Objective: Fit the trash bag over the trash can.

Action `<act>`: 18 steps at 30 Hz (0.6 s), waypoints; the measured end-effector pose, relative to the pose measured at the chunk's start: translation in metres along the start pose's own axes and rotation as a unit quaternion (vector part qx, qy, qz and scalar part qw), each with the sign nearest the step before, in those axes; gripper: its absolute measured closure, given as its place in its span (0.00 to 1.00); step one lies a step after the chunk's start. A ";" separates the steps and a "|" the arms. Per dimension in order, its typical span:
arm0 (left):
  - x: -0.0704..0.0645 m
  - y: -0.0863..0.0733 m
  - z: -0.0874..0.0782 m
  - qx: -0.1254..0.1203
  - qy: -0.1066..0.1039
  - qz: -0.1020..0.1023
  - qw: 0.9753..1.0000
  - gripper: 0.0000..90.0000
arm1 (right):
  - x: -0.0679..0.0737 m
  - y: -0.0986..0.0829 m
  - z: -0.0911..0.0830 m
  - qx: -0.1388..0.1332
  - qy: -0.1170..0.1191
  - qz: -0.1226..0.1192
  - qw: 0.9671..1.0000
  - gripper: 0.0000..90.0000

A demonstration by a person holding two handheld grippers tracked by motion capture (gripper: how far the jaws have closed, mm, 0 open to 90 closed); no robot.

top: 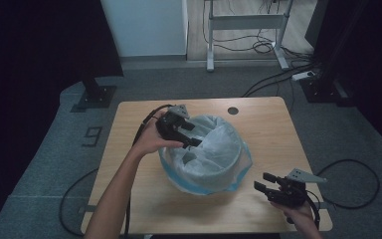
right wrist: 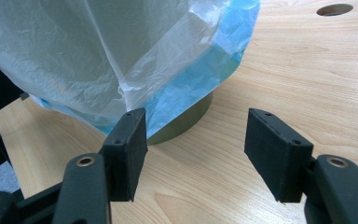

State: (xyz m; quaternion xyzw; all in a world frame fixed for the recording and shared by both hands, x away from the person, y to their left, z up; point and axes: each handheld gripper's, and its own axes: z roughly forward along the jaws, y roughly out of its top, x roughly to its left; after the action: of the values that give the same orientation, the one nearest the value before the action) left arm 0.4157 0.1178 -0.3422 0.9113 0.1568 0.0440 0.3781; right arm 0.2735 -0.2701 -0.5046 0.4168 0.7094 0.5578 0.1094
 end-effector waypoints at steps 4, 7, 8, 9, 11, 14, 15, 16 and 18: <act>-0.008 -0.014 -0.016 -0.047 0.019 -0.012 0.999 0.32 | 0.000 0.000 0.000 0.002 0.001 -0.001 1.000 0.42; -0.014 -0.024 -0.024 -0.067 0.034 -0.017 0.997 0.32 | 0.000 -0.001 0.001 0.004 -0.002 -0.002 1.000 0.42; -0.017 -0.029 -0.027 -0.073 0.038 -0.016 0.996 0.32 | -0.001 -0.001 0.001 0.006 -0.004 -0.003 1.000 0.42; -0.020 -0.033 -0.030 -0.078 0.043 -0.016 0.996 0.32 | -0.001 -0.001 0.002 0.008 -0.007 -0.005 1.000 0.42; -0.025 -0.039 -0.035 -0.086 0.047 -0.016 0.995 0.32 | -0.002 -0.002 0.002 0.010 -0.009 -0.005 1.000 0.41; -0.035 -0.051 -0.044 -0.103 0.052 -0.016 0.993 0.32 | -0.004 -0.004 0.002 0.015 -0.014 -0.005 1.000 0.41; -0.039 -0.057 -0.048 -0.111 0.053 -0.017 0.992 0.32 | -0.004 -0.004 0.002 0.016 -0.015 -0.006 1.000 0.41; -0.043 -0.061 -0.050 -0.116 0.056 -0.017 0.992 0.32 | -0.004 -0.005 0.002 0.017 -0.016 -0.007 1.000 0.41; -0.049 -0.070 -0.053 -0.120 0.056 -0.017 0.991 0.32 | -0.005 -0.006 0.002 0.020 -0.017 -0.006 1.000 0.41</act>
State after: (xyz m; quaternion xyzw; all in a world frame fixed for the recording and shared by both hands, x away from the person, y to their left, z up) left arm 0.3416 0.1843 -0.3518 0.8524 0.1871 0.1071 0.4764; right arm 0.2750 -0.2727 -0.5119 0.4239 0.7209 0.5359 0.1164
